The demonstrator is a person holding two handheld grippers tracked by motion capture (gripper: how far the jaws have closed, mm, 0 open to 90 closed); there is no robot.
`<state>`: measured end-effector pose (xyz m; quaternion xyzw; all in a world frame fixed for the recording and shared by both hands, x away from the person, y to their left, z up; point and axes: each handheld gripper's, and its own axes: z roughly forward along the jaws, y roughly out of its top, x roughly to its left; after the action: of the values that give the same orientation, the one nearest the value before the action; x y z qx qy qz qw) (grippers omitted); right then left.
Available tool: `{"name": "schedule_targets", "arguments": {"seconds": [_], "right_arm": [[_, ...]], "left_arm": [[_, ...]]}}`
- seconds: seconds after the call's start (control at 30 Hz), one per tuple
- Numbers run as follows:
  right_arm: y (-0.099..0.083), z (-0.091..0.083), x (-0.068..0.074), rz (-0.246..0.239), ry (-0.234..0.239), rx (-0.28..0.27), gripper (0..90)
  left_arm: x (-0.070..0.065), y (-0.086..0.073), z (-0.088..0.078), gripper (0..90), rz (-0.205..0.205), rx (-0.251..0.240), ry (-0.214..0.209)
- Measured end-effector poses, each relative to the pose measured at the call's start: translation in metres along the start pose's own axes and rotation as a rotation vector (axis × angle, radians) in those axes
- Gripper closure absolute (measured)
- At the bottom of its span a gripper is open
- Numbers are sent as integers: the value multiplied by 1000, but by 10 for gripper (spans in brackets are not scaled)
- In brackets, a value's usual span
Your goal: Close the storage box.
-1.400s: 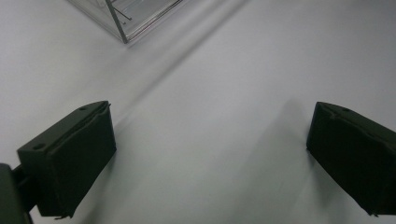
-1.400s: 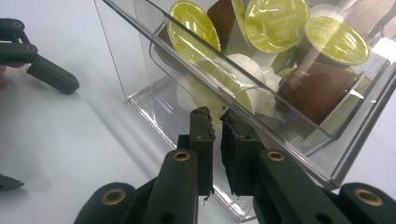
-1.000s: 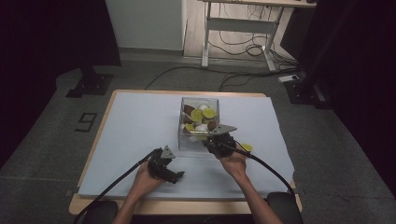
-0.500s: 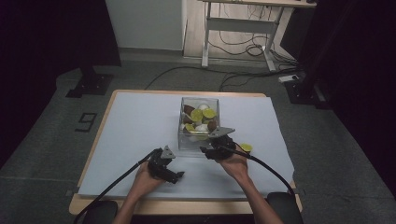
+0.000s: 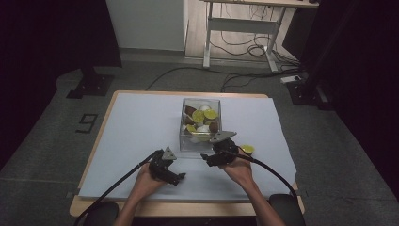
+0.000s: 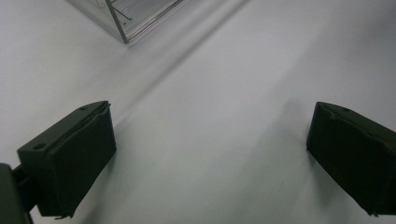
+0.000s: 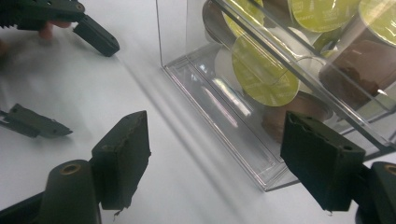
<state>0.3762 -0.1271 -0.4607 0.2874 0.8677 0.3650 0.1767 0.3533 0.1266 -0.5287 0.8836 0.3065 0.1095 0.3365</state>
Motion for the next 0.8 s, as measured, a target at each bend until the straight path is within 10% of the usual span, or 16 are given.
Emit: {"name": "schedule_targets", "arguments": {"seconds": [0.8], "right_arm": [[-11,-25,-6,20,4,-13,139]], "left_arm": [[0,0,0,7,1,1,0]]}}
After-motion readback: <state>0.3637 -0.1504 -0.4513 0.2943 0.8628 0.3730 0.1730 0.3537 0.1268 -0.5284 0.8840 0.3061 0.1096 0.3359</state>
